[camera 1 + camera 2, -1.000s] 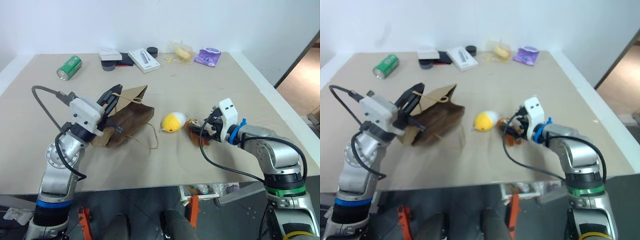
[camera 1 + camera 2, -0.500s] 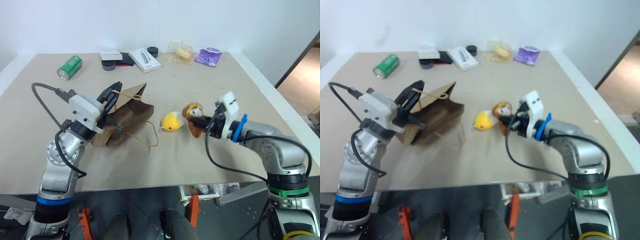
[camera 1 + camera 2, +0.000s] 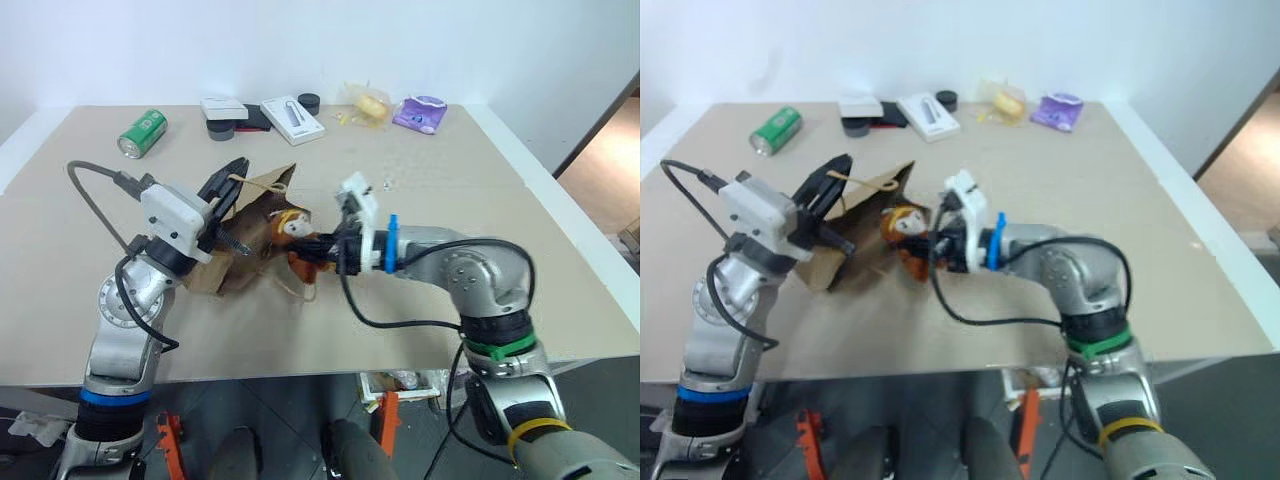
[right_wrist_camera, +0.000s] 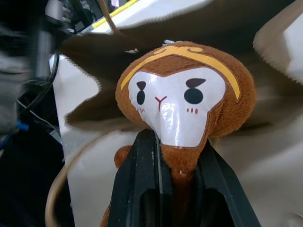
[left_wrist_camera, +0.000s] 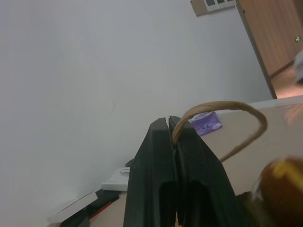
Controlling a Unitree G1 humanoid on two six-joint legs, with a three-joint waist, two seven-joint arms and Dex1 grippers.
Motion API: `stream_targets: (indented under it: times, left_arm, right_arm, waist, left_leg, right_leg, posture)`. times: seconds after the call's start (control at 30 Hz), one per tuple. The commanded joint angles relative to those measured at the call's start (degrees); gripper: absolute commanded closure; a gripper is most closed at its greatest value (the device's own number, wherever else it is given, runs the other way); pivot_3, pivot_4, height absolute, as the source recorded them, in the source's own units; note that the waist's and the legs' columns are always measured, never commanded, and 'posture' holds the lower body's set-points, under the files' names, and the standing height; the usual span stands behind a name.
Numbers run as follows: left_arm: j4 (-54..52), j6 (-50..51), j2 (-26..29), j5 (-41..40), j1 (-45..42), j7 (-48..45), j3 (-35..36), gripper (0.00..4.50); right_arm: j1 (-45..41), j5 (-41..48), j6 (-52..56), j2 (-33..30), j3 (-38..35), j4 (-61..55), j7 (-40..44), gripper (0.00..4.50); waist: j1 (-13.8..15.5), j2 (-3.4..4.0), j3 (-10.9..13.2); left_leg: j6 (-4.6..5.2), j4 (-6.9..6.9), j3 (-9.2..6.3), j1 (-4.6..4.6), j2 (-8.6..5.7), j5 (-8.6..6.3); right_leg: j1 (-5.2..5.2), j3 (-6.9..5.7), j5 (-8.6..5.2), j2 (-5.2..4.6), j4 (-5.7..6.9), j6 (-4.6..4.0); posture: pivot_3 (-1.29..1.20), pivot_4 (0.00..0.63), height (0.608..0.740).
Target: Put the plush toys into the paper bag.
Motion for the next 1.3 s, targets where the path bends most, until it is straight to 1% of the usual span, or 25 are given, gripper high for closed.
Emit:
stream_targets:
  times: [0.03,0.13,0.2,0.3,0.37,0.43,0.5,0.57,0.63,0.87,0.93,0.97,1.0,1.1,1.17,1.2,1.3]
  left_arm:
    - [-2.8,0.1,-0.2,-0.4,-0.6,0.6,0.1,4.5]
    - [-3.5,0.5,-0.5,-0.3,-0.1,0.7,-0.2,4.5]
    - [-3.8,0.7,-0.5,-0.2,0.2,0.8,-0.1,4.5]
    - [-4.5,1.3,-0.6,-0.2,0.8,1.1,0.1,4.5]
    - [-4.9,1.6,-0.7,-0.1,1.1,1.3,0.0,4.5]
    - [-5.2,1.8,-0.8,-0.1,1.3,1.7,-0.2,4.5]
    - [-5.4,2.0,-1.0,-0.1,1.2,1.9,-0.3,4.5]
    - [-5.3,2.2,-1.2,-0.1,1.0,2.1,-0.3,4.5]
    - [-5.4,2.4,-1.4,0.0,0.8,2.3,-0.3,4.5]
    - [-5.1,2.5,-1.3,-0.2,0.7,2.6,0.5,4.5]
    - [-4.9,2.6,-1.2,-0.4,0.5,2.8,0.7,4.5]
    - [-4.7,3.0,-1.4,-1.0,0.3,3.1,1.1,4.5]
    - [-4.5,4.0,-1.9,-2.1,-0.1,3.8,1.9,4.5]
    - [-3.8,8.0,-3.4,-6.4,-1.7,6.6,5.5,4.5]
    - [-2.3,9.8,-3.1,-8.5,-2.8,7.6,8.4,4.5]
    - [-1.7,10.4,-2.7,-9.3,-3.3,7.8,9.5,4.5]
    - [-0.9,11.1,-1.6,-10.1,-4.0,7.2,10.4,4.5]
  right_arm:
    - [-4.4,-2.3,-1.9,5.5,0.5,6.2,-3.0,4.35]
    - [-7.7,-3.4,-3.3,12.2,-2.4,13.9,-8.1,4.35]
    - [-9.8,-2.2,-3.7,16.1,-6.6,18.0,-10.9,4.35]
    - [-12.8,-2.2,-5.2,20.4,-11.7,23.1,-16.1,4.35]
    - [-14.0,-2.6,-6.2,22.3,-13.2,24.9,-18.2,4.35]
    - [-14.3,-4.3,-7.7,24.1,-12.6,25.9,-19.9,4.35]
    - [-13.7,-7.9,-10.6,24.9,-10.0,27.1,-21.4,4.35]
    - [-12.9,-11.2,-13.1,25.2,-6.9,28.0,-21.6,4.35]
    - [-12.5,-12.3,-13.5,25.7,-6.0,28.3,-21.4,4.35]
    - [-11.8,-14.6,-14.1,25.0,-6.3,28.4,-21.2,4.35]
    - [-11.3,-14.3,-13.9,23.8,-5.5,25.5,-19.2,3.3]
    - [-10.9,-13.8,-13.2,23.0,-5.3,23.0,-18.0,3.03]
    - [-10.6,-13.2,-12.4,22.3,-5.2,21.0,-17.1,2.65]
    - [-9.1,-11.7,-9.4,18.9,-2.9,15.1,-12.3,1.23]
    - [-7.3,-10.3,-7.5,15.2,-1.7,9.8,-8.5,0.32]
    - [-6.5,-9.6,-6.6,13.3,-1.6,7.4,-7.0,0.05]
    - [-5.1,-8.1,-6.3,8.3,-3.2,3.2,-3.7,0.05]
  waist:
    - [0.0,0.01,0.0]
    - [-0.3,0.01,0.0]
    - [-0.4,0.01,0.0]
    - [-0.2,0.02,0.0]
    - [-0.1,0.01,0.0]
    - [0.0,0.01,0.0]
    - [0.0,0.02,0.0]
    - [-0.1,0.02,0.0]
    - [-0.1,0.02,0.0]
    - [0.0,0.02,0.0]
    - [0.0,0.02,0.0]
    - [0.0,0.02,0.0]
    - [0.0,0.03,0.0]
    - [0.0,0.02,0.0]
    - [0.0,0.02,0.0]
    - [0.0,0.02,0.0]
    - [0.0,0.02,0.0]
  left_leg:
    - [0.0,-0.01,-0.01,-0.03,0.01,0.0]
    - [0.0,-0.01,-0.03,-0.03,0.03,0.0]
    - [0.0,-0.01,-0.04,-0.03,0.11,0.0]
    - [0.0,-0.04,-0.17,-0.07,0.14,0.0]
    - [0.0,-0.04,-0.25,-0.12,0.12,0.0]
    - [-0.01,-0.04,-0.31,-0.17,0.1,0.0]
    - [0.0,-0.05,-0.34,-0.19,0.11,-0.01]
    - [0.0,-0.07,-0.36,-0.19,0.11,-0.01]
    - [0.0,-0.08,-0.39,-0.19,0.11,-0.01]
    - [0.0,-0.08,-0.44,-0.23,0.11,-0.01]
    - [0.0,-0.08,-0.45,-0.23,0.11,-0.01]
    - [0.0,-0.08,-0.46,-0.23,0.12,-0.01]
    - [0.0,-0.08,-0.46,-0.23,0.12,-0.01]
    - [0.0,-0.08,-0.49,-0.27,0.12,-0.01]
    - [0.0,-0.08,-0.51,-0.27,0.12,-0.01]
    - [0.0,-0.08,-0.52,-0.27,0.11,-0.01]
    - [0.0,-0.08,-0.54,-0.25,0.11,-0.01]
  right_leg:
    - [-0.02,-0.01,0.01,0.01,0.0,0.01]
    - [-0.04,-0.04,0.03,0.02,0.0,0.0]
    - [-0.05,-0.07,0.06,0.09,0.0,-0.02]
    - [-0.04,-0.21,0.07,0.11,0.0,-0.04]
    - [-0.05,-0.26,0.05,0.09,0.0,-0.03]
    - [-0.04,-0.31,0.04,0.08,-0.05,-0.02]
    - [-0.04,-0.34,0.04,0.08,-0.09,-0.02]
    - [-0.05,-0.36,0.03,0.08,-0.1,-0.04]
    - [-0.05,-0.4,0.01,0.09,-0.1,-0.08]
    - [-0.05,-0.44,0.0,0.08,-0.1,-0.08]
    - [-0.05,-0.46,0.0,0.08,-0.1,-0.09]
    - [-0.05,-0.46,0.0,0.08,-0.1,-0.09]
    - [-0.05,-0.47,0.0,0.08,-0.1,-0.1]
    - [-0.05,-0.49,-0.01,0.08,-0.11,-0.09]
    - [-0.04,-0.51,-0.01,0.08,-0.11,-0.09]
    - [-0.04,-0.53,-0.01,0.08,-0.11,-0.09]
    - [-0.03,-0.55,-0.02,0.08,-0.11,-0.1]
  posture:
    - [0.0,0.15,0.74]
    - [0.0,0.15,0.74]
    - [0.0,0.15,0.74]
    - [0.0,0.15,0.74]
    - [0.0,0.15,0.74]
    - [0.0,0.15,0.74]
    - [0.0,0.15,0.74]
    - [0.0,0.15,0.74]
    - [0.0,0.15,0.74]
    - [0.0,0.15,0.74]
    - [0.0,0.15,0.74]
    - [0.0,0.15,0.74]
    - [0.0,0.15,0.74]
    - [0.0,0.15,0.74]
    - [0.0,0.15,0.74]
    - [0.0,0.15,0.74]
    - [0.0,0.15,0.74]
